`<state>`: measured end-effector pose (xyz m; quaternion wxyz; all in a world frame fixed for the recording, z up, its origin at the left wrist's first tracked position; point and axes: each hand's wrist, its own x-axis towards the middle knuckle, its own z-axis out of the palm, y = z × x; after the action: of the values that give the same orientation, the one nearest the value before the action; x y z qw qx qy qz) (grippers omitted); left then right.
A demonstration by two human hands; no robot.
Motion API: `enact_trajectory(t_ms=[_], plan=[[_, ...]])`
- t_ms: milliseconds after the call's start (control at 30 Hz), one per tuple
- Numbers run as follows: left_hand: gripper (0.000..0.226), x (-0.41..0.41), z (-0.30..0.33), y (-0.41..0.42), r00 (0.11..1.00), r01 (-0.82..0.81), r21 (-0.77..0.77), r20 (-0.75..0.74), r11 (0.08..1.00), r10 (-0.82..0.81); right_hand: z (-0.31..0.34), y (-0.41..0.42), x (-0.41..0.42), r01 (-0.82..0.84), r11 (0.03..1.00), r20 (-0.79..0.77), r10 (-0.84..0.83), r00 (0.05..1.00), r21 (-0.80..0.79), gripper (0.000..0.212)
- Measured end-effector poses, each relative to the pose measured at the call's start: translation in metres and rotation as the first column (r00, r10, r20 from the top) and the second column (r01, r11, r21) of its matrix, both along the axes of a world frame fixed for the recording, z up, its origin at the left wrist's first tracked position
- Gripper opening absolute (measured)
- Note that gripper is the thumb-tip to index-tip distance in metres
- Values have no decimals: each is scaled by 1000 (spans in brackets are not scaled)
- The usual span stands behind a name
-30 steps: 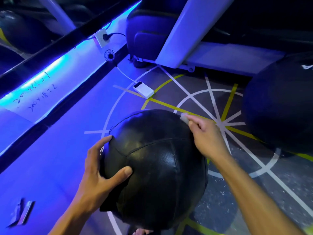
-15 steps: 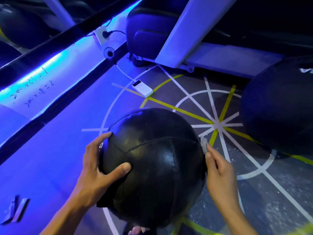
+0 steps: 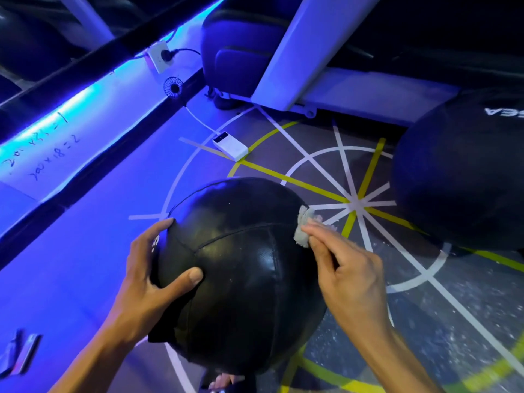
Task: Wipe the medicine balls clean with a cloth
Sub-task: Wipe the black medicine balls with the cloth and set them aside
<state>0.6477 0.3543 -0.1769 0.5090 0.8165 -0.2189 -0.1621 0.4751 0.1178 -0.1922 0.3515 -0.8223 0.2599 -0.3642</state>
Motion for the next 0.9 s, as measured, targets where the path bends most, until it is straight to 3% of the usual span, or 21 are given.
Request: enact_trajectory(t_ms=[133, 267, 467, 700, 900], plan=[[105, -4, 2, -4, 1000, 5, 1, 24, 1000, -5, -13, -20, -11, 5, 1000, -55, -4, 998, 15, 20], [107, -3, 2, -5, 1000, 8, 6, 27, 1000, -8, -6, -13, -2, -44, 998, -11, 44, 999, -52, 18], [104, -8, 4, -9, 999, 10, 14, 45, 1000, -11, -24, -25, -19, 22, 999, -103, -17, 995, 48, 25], [107, -9, 2, -8, 1000, -3, 0, 28, 1000, 3, -6, -5, -11, -25, 1000, -11, 25, 1000, 5, 21], [104, -11, 4, -16, 998, 18, 19, 61, 1000, -19, 2, -9, -16, 59, 987, -50, -52, 997, 152, 24]])
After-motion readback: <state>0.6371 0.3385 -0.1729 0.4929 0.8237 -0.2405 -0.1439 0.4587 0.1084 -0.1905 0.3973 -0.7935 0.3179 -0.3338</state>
